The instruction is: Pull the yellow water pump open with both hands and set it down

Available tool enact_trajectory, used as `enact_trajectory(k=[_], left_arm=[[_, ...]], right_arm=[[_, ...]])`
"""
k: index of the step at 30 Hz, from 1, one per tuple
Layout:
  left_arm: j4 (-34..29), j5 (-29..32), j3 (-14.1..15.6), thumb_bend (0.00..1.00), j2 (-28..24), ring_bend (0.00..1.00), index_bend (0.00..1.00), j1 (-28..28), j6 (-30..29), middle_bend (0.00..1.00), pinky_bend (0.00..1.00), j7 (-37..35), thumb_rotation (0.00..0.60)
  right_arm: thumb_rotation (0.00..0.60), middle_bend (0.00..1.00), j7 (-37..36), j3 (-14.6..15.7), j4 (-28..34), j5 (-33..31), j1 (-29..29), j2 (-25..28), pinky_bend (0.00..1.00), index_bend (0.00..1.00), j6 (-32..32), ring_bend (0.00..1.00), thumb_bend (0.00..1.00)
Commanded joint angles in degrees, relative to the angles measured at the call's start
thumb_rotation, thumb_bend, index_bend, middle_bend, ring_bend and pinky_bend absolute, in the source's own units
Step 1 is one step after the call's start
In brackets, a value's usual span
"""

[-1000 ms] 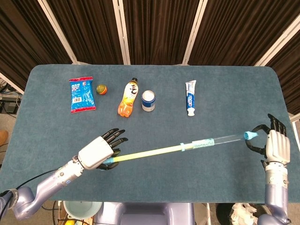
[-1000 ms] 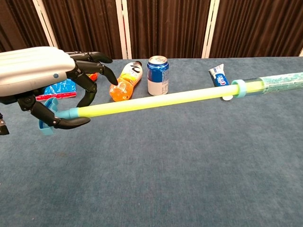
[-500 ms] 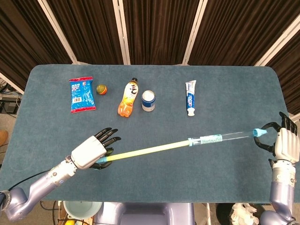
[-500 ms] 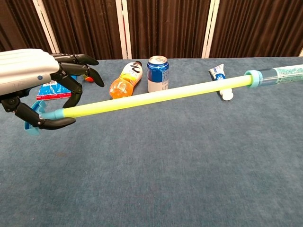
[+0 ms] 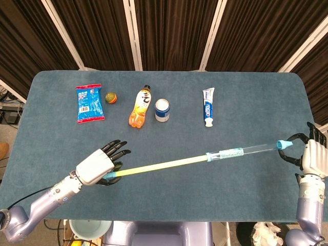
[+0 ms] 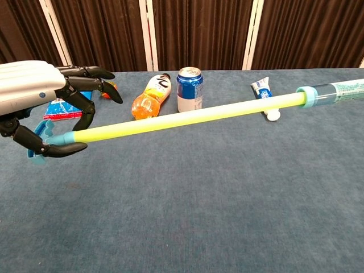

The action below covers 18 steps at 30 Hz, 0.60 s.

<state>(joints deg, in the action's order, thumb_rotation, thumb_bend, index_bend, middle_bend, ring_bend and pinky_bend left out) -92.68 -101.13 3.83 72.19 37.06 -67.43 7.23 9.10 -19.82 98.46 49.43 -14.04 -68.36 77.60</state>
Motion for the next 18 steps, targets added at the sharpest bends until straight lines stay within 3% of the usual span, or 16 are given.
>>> enact_trajectory(k=[1,3,6,13,18], left_arm=[[-0.28,0.93,0.03,0.18,0.02,0.0,0.21,-0.18,0.79,0.06,0.06,-0.02,0.6],[-0.79,1.8,-0.07,0.14,-0.08,0.0,0.12,-0.21,1.56,0.04,0.06,0.24,0.6],[-1.66,3.11,-0.28,0.13,-0.17,0.0,0.09,-0.6,2.09,0.02,0.06,0.9,0.6],[-2.8,5.03,0.15,0.13,-0.82,0.0,0.08,-2.98,0.6,0.02,0.06,1.37,0.6],[-3.97,7.24,0.85,0.13,-1.96,0.0,0.08,-7.2,-3.83,0.01,0.06,0.17,0.6]], right_arm=[[0.6,0.0,-0.99,0.62,0.45,1.47,0.19,0.39,0.0,0.28,-0.65,0.0,0.28],[0.6,0.0,-0.68,1.28,0.48,2.22,0.22,0.74,0.0,0.17,-1.07,0.0,0.27],[0.6,0.0,-0.14,1.98,0.83,2.66,0.42,1.2,0.0,0.11,-1.24,0.0,0.25],[0.6,0.0,0.95,2.9,1.32,3.51,0.83,1.6,0.0,0.1,-0.51,0.0,0.24],[0.6,0.0,1.6,3.48,1.59,3.45,1.03,2.12,0.0,0.1,-0.73,0.0,0.22]])
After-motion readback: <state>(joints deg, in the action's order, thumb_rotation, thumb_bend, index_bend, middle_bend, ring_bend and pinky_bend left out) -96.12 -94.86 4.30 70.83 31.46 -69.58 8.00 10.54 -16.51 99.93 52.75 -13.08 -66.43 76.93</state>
